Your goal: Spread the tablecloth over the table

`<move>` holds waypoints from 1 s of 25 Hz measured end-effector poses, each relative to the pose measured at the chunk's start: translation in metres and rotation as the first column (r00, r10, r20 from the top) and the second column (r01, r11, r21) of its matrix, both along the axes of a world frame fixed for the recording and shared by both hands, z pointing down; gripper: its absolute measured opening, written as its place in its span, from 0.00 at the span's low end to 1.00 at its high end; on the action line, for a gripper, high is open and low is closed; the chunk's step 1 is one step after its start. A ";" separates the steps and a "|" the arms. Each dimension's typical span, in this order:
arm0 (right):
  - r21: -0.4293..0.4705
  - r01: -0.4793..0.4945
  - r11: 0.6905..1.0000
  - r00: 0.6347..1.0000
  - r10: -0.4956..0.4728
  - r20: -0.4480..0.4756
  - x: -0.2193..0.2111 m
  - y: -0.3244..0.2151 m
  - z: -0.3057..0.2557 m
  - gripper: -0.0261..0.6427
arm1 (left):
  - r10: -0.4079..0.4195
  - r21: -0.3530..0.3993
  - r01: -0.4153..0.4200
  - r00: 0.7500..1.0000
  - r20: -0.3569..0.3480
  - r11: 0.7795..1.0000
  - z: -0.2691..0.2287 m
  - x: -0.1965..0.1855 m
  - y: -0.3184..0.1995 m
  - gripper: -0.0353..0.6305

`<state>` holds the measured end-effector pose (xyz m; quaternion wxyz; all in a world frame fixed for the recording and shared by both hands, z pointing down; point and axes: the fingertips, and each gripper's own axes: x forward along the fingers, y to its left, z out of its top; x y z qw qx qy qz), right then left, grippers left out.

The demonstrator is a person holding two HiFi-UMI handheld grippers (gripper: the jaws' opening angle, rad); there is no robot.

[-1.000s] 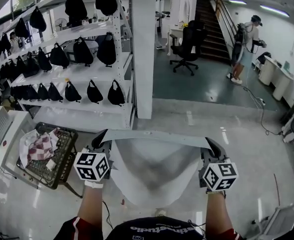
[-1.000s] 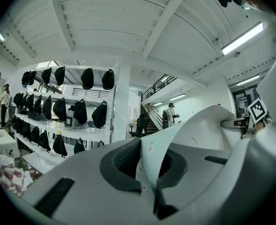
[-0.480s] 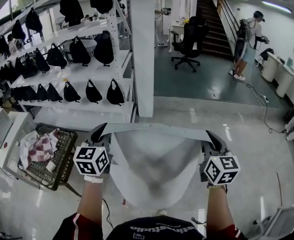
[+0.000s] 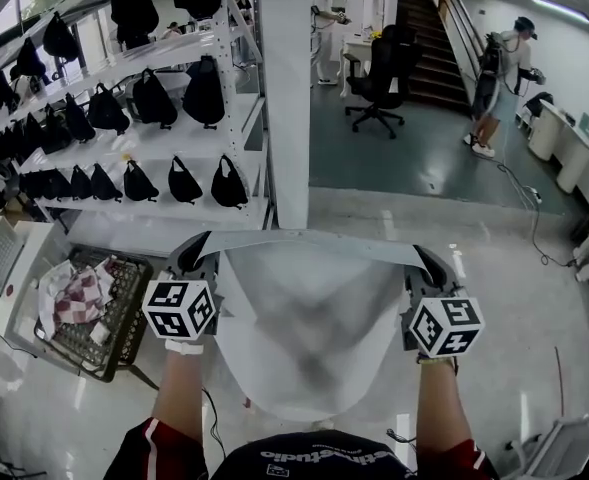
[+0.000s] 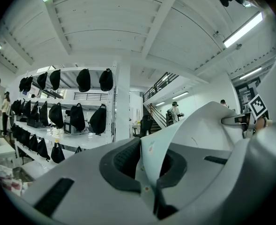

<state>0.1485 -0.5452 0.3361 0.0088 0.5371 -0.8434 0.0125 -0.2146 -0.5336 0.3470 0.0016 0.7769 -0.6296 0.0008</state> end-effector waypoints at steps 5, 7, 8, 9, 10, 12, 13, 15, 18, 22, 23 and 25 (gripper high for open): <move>0.027 0.011 1.000 1.000 -0.010 -0.010 -0.004 -0.024 -0.013 0.08 | -0.017 0.022 0.016 1.000 0.015 1.000 -0.012 -0.004 -0.021 0.09; 0.039 0.013 0.999 1.000 -0.012 -0.014 -0.004 -0.036 -0.019 0.08 | -0.028 0.037 0.027 0.999 0.020 0.999 -0.019 -0.005 -0.033 0.09; 0.046 0.013 0.999 1.000 -0.012 -0.016 -0.004 -0.042 -0.023 0.08 | -0.033 0.045 0.032 0.999 0.021 0.999 -0.023 -0.006 -0.039 0.09; 0.055 0.013 0.998 1.000 -0.012 -0.016 -0.005 -0.047 -0.027 0.08 | -0.037 0.053 0.035 0.999 0.022 0.998 -0.027 -0.006 -0.044 0.09; 0.065 0.014 0.998 1.000 -0.013 -0.015 -0.004 -0.052 -0.032 0.08 | -0.040 0.062 0.038 0.999 0.024 0.997 -0.032 -0.006 -0.050 0.09; 0.090 0.011 0.996 1.000 -0.010 -0.014 -0.002 -0.062 -0.041 0.08 | -0.045 0.088 0.042 0.998 0.032 0.995 -0.042 -0.005 -0.060 0.09; 0.102 0.008 0.995 1.000 -0.007 -0.014 -0.001 -0.066 -0.046 0.08 | -0.046 0.102 0.042 0.998 0.036 0.994 -0.046 -0.004 -0.064 0.09; 0.124 0.002 0.992 1.000 -0.001 -0.014 0.002 -0.075 -0.054 0.08 | -0.049 0.126 0.044 0.998 0.037 0.991 -0.055 -0.002 -0.074 0.09; 0.157 -0.008 0.988 1.000 0.010 -0.013 0.005 -0.083 -0.065 0.08 | -0.044 0.164 0.038 0.998 0.034 0.986 -0.063 0.001 -0.083 0.09; 0.183 -0.024 0.983 1.000 0.026 -0.013 0.009 -0.090 -0.068 0.08 | -0.045 0.202 0.032 0.997 0.060 0.979 -0.064 0.004 -0.087 0.09; 0.183 -0.027 0.983 0.999 0.030 -0.015 0.011 -0.093 -0.068 0.08 | -0.041 0.199 0.027 0.997 0.064 0.980 -0.061 0.005 -0.089 0.09; 0.176 -0.033 0.984 0.999 0.038 -0.023 0.011 -0.098 -0.064 0.08 | -0.031 0.178 0.019 0.997 0.069 0.984 -0.051 0.006 -0.094 0.09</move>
